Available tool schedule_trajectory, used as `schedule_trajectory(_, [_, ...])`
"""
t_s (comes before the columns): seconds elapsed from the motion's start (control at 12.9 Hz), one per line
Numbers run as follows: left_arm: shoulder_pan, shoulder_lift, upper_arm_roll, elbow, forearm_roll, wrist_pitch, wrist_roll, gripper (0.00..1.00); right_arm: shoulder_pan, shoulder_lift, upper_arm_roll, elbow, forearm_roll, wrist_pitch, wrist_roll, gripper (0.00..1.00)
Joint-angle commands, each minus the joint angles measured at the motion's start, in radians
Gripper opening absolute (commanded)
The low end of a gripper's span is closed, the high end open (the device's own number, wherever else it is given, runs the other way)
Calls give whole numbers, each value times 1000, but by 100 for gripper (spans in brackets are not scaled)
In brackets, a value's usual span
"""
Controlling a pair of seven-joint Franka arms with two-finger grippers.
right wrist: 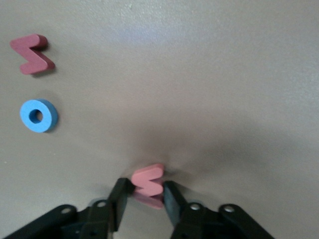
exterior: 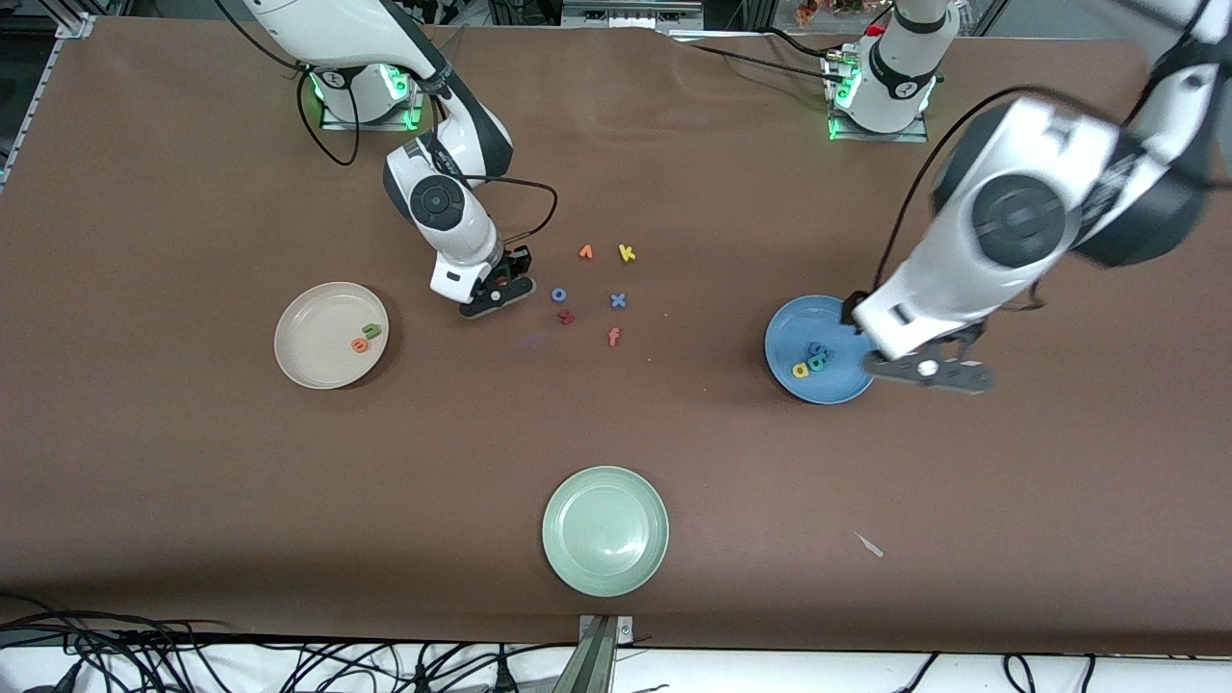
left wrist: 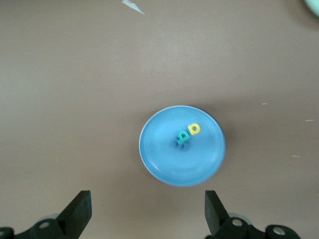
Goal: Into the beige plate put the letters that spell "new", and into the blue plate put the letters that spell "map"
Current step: 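Drop the teal letter onto the blue plate with the left gripper, then retract the left arm while the right gripper drops pink letter on cream plate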
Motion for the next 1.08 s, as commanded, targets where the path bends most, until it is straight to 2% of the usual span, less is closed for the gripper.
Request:
schedule_trajectory(0.0, [89,-116,120,18,-198,-35,144,100,3,25,-1,5,-12,31,3,28])
schedule_trajectory(0.08, [8,-164,257,12,-229,-40,214,100,3,24,-1,8,-11,31,1,23])
schedule_trajectory(0.23, [-223,-244,534,-32,-231,-43,289,100,1,18,-2,11,-11,26,-2,18])
schedule_trajectory(0.31, [-321,-291,646,-86,-232,-41,284,100,0,11,-2,17,-12,19,-4,16])
schedule_trajectory(0.39, [-382,-336,721,-153,-246,-32,292,100,0,8,-2,25,-11,7,1,16])
schedule_trajectory(0.54, [-428,-464,745,-322,-280,68,296,100,-2,-12,-10,45,-11,-50,1,15])
schedule_trajectory(0.62, [-448,-502,747,-360,-278,90,293,100,-2,-25,-17,63,-11,-87,-2,15])
schedule_trajectory(0.77, [-444,-503,747,-356,-278,84,292,100,-2,-51,-52,109,-12,-188,-16,15])
schedule_trajectory(1.01, [-431,-477,742,-310,-274,43,292,100,-2,-71,-187,204,-14,-375,-134,15])
